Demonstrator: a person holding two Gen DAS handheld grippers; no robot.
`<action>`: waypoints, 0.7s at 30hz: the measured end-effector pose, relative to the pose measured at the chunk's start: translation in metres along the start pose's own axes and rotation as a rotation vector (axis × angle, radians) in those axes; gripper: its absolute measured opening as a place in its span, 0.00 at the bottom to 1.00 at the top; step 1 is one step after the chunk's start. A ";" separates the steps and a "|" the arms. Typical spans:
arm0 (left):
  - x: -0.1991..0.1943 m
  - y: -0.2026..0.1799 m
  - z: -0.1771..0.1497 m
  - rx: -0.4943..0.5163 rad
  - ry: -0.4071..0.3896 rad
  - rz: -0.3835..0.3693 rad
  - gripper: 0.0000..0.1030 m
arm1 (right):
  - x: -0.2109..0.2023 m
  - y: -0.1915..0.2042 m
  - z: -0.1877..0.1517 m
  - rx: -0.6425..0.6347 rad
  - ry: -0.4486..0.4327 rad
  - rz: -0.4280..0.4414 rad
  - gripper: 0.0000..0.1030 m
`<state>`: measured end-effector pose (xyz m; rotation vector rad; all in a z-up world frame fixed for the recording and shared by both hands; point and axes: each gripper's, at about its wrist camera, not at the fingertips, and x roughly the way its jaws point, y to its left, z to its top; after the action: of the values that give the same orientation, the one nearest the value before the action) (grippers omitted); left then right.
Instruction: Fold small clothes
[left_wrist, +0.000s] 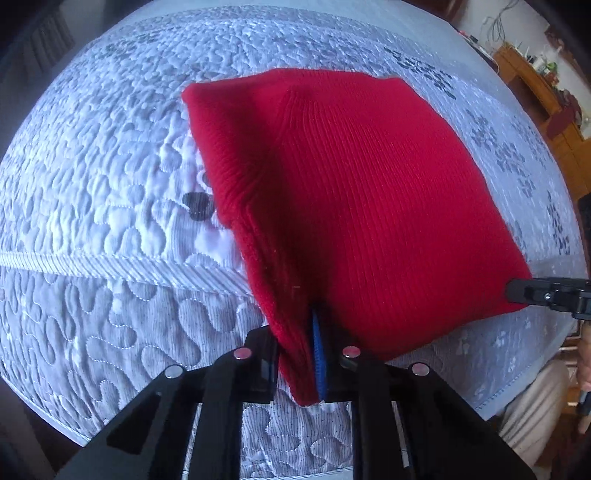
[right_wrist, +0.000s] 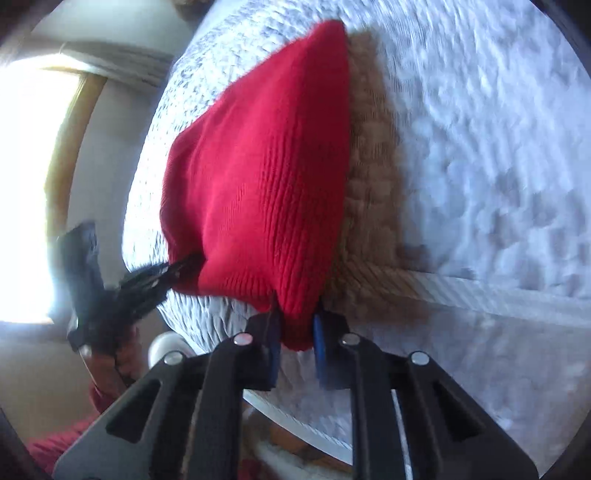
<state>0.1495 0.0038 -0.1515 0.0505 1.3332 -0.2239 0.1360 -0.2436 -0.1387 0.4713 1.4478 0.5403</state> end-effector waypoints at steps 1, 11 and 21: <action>0.001 0.001 0.000 0.003 0.001 -0.004 0.15 | -0.001 0.003 -0.004 -0.033 0.002 -0.031 0.11; -0.017 0.011 -0.016 -0.024 -0.068 -0.016 0.27 | 0.018 0.013 -0.010 -0.101 0.041 -0.092 0.26; -0.008 0.001 -0.020 -0.056 -0.028 -0.024 0.42 | 0.004 0.004 0.006 -0.027 0.025 0.004 0.60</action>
<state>0.1291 0.0094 -0.1482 -0.0155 1.3119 -0.2067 0.1423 -0.2379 -0.1392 0.4476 1.4617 0.5699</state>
